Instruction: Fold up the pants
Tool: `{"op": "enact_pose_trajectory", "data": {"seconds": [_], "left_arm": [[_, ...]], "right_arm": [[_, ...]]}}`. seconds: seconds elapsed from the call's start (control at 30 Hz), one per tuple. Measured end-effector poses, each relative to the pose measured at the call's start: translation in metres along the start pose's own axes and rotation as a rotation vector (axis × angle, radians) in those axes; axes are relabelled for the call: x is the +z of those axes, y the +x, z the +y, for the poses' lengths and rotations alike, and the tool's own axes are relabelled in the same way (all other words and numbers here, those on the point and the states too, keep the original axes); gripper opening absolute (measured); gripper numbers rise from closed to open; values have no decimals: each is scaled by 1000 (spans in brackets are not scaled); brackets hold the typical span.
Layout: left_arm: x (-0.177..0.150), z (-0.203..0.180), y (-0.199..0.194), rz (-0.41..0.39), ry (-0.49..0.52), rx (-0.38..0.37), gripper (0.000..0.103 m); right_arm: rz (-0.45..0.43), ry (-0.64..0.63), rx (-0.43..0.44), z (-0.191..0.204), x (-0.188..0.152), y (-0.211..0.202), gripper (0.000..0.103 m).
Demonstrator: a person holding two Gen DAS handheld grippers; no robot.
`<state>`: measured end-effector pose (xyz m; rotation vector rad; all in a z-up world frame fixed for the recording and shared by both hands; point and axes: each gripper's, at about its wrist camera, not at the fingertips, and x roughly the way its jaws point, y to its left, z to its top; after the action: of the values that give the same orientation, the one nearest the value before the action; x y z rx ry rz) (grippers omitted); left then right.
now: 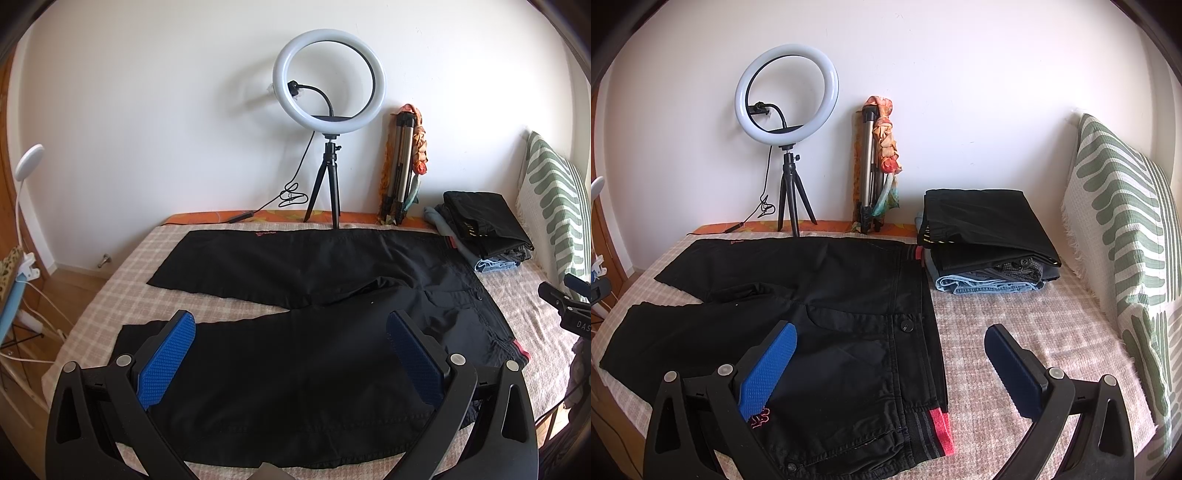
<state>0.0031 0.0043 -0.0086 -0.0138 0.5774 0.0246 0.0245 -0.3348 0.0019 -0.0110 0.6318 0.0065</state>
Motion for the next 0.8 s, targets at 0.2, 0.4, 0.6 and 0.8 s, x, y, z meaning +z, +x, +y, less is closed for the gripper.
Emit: {"op": "enact_pose_trajectory", "data": {"seconds": [0.2, 0.4, 0.6, 0.8], "left_arm": [[1, 1, 0, 1, 1, -1, 103], [-2, 2, 2, 7, 1, -1, 103], [-2, 3, 5, 20, -6, -4, 103], [-6, 2, 9, 21, 20, -23, 103]], "right_arm": [[0, 1, 0, 0, 0, 0, 103], [0, 0, 1, 0, 0, 0, 103], [1, 0, 4, 0, -1, 1, 103], [5, -1, 31, 0, -3, 1, 103]]}}
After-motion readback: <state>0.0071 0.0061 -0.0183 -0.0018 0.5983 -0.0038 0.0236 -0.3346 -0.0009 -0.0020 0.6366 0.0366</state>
